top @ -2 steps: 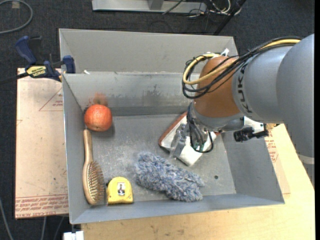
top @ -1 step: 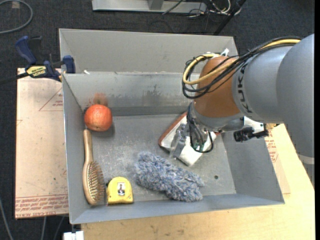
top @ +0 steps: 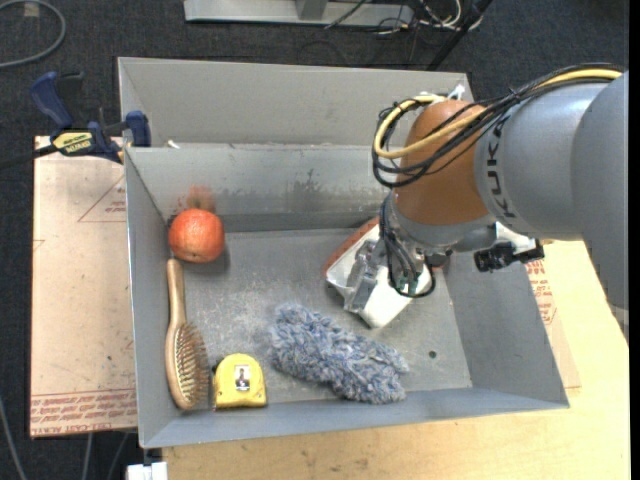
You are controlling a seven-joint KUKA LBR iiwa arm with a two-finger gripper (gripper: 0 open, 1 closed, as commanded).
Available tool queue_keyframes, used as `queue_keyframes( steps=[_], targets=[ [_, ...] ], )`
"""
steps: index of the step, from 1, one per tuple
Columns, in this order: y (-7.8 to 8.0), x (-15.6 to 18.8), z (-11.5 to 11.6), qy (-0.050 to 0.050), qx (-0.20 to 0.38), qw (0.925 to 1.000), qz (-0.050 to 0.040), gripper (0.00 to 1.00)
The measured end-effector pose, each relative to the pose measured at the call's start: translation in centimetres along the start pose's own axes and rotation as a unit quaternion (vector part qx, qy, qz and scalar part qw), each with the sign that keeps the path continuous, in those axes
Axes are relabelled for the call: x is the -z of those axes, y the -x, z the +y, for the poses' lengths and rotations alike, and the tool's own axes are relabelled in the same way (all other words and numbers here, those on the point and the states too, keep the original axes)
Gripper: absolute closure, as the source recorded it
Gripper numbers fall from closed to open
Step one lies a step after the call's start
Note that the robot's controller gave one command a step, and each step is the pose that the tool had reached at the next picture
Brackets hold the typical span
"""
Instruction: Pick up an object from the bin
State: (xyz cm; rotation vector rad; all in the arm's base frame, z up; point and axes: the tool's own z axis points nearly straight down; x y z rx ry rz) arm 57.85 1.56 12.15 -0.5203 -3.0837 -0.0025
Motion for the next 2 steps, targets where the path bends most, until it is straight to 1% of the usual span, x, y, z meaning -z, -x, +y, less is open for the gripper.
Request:
queue_keyframes(
  steps=[1, 2],
  targets=[
    [0.8, 4.0, 0.5, 0.000, 0.016, 0.9999, -0.0013, 1.00],
    [0.5, 10.9, -0.2, 0.000, 0.027, 0.9996, -0.0007, 1.00]
  ],
)
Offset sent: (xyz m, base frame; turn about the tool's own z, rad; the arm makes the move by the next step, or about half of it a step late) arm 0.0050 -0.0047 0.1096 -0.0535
